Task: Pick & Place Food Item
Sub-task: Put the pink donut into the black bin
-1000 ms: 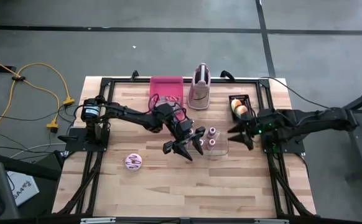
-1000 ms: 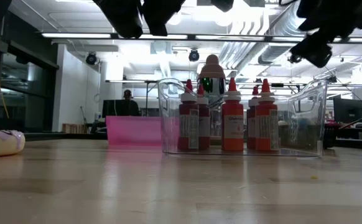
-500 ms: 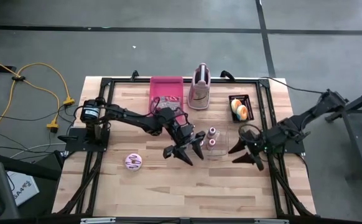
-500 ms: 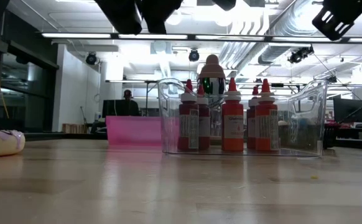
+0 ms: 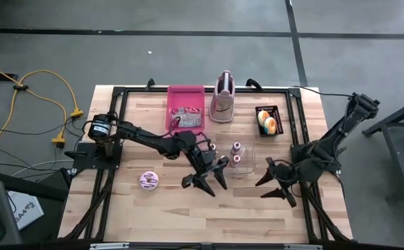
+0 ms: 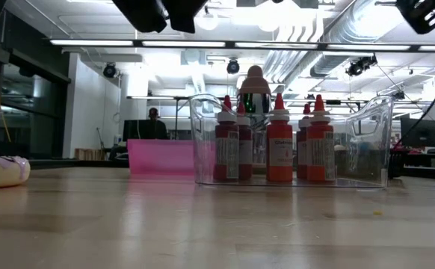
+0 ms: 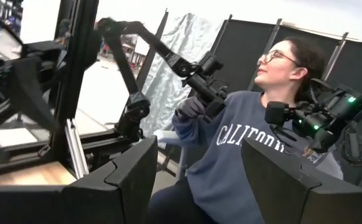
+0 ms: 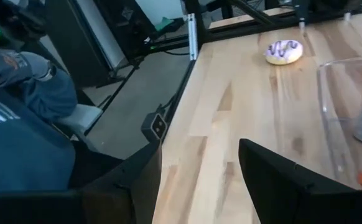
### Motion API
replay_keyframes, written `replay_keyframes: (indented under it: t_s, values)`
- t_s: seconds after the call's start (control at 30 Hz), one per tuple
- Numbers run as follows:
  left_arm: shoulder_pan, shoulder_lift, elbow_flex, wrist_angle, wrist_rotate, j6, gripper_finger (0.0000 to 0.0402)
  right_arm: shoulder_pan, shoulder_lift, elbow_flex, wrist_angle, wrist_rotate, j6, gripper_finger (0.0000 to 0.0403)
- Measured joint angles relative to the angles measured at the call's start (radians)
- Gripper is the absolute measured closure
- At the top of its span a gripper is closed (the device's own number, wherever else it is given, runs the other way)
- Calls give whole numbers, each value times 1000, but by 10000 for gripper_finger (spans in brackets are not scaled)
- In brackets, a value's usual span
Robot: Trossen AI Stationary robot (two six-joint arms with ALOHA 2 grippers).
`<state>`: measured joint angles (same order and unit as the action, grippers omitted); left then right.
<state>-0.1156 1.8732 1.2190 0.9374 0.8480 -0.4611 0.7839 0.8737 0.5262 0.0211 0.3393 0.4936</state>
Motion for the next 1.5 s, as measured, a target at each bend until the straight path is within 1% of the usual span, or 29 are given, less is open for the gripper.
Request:
replay_keyframes:
  t_s: [0.23, 0.43, 0.93, 1.23, 1.4, 1.5]
  values:
    - [-10, 0, 0, -49, -29, 2, 175, 75, 94, 0, 87, 37, 1, 201]
    - [-21, 0, 0, -49, -55, 2, 175, 87, 133, 0, 112, 36, 2, 201]
    - [-29, 0, 0, -48, -117, -5, 175, 87, 133, 0, 119, 25, -1, 201]
    - [-29, 0, 0, -50, -121, -28, 181, 87, 133, 0, 118, 24, -1, 201]
    - [-20, -14, 0, -81, -139, -16, 181, 87, 133, 0, 118, 24, -1, 201]
    - [-4, -18, 0, -122, -171, -14, 181, 87, 133, 0, 118, 24, -1, 201]
